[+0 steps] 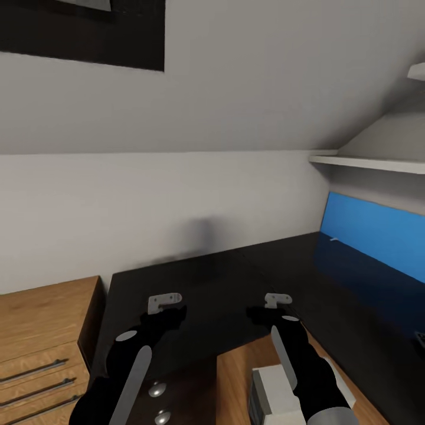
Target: In the bedroom, organize the workspace by keeping the computer under the desk, ensuring the monitor is on the desk, placing the keyboard on the desk next to the monitor, placing the mouse on the desk next to the keyboard, moving the folder from the swivel chair onto the desk next to the mouse, stacking the notebook on top of the folder with the pen on top of the notebook, and positioning the swivel chair next to the desk.
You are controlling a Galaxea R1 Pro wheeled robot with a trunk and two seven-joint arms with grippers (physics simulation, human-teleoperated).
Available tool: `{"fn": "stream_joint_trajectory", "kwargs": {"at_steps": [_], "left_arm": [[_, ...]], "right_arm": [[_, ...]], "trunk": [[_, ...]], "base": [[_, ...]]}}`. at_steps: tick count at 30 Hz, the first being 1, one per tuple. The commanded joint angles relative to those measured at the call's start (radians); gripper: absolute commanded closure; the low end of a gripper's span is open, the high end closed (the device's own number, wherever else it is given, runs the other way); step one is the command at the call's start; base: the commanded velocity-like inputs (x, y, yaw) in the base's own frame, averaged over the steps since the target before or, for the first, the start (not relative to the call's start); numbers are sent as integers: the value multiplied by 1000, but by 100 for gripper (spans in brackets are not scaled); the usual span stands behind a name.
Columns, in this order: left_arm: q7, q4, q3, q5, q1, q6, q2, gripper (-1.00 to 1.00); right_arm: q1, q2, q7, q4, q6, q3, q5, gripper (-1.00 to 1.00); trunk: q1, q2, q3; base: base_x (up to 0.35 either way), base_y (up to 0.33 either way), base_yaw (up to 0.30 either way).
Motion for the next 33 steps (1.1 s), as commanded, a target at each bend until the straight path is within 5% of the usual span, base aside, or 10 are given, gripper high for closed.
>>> {"fn": "stream_joint_trajectory", "kwargs": {"at_steps": [1,20,33], "left_arm": [[9,-1,-1,10,-1,3,0,-100],[9,3,0,10,-1,3,0,-100],[9,5,1,12,-1,3,0,-100]], "right_arm": [[-1,0,-8,-1,5,2,-5,-100],[-1,1,-8,-1,5,2,-5,-100],[-1,1,-9,-1,5,2,-5,-100]], "trunk": [[-4,7,2],[-77,140,62],[-107,196,87]], "base": [[0,0,-1],[0,0,-6],[0,0,-221]]}}
